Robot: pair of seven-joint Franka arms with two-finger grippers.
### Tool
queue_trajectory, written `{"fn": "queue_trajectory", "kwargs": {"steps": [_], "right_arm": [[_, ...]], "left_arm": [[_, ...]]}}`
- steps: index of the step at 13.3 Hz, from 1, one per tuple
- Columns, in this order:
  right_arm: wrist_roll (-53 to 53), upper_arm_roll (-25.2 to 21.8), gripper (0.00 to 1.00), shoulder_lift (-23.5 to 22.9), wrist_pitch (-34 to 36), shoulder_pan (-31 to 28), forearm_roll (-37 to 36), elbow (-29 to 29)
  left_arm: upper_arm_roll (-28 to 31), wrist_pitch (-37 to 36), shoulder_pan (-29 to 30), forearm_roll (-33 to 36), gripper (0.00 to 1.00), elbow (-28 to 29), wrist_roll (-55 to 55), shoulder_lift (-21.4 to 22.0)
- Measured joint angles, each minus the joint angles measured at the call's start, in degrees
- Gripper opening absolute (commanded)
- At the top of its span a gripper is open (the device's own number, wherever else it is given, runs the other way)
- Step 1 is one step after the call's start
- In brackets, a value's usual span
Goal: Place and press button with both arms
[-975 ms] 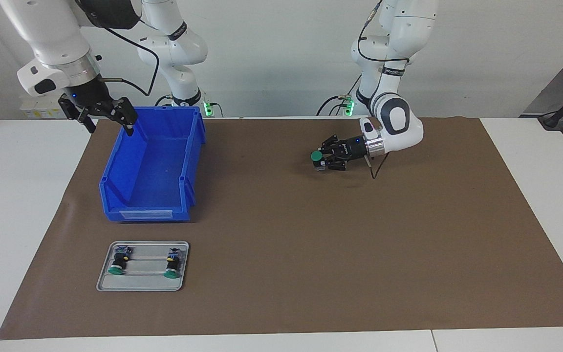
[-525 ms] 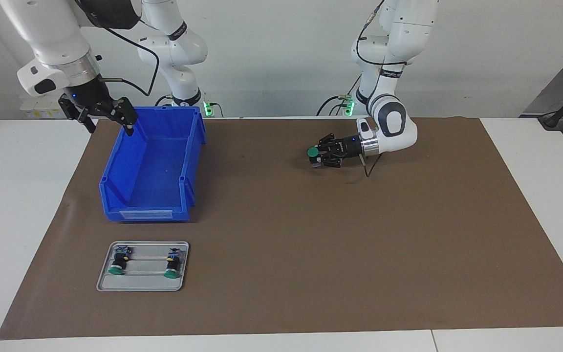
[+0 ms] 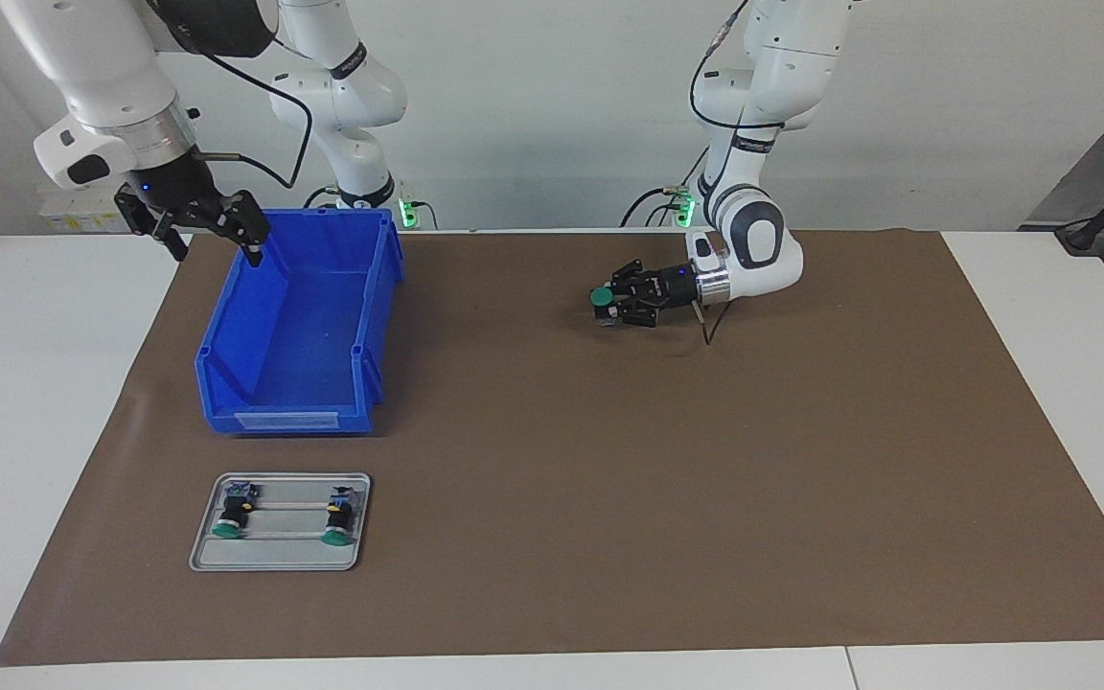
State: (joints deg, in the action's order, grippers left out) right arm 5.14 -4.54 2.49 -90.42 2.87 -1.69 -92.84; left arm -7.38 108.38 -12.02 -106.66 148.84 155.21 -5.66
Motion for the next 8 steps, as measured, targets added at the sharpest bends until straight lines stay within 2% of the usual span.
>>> {"fn": "queue_trajectory", "kwargs": {"steps": [8], "right_arm": [[0.0, 0.0, 1.00, 0.0, 0.0, 0.0, 0.0, 0.0]], "left_arm": [[0.4, 4.3, -1.2, -2.0, 0.10, -0.1, 0.8, -1.3]]}}
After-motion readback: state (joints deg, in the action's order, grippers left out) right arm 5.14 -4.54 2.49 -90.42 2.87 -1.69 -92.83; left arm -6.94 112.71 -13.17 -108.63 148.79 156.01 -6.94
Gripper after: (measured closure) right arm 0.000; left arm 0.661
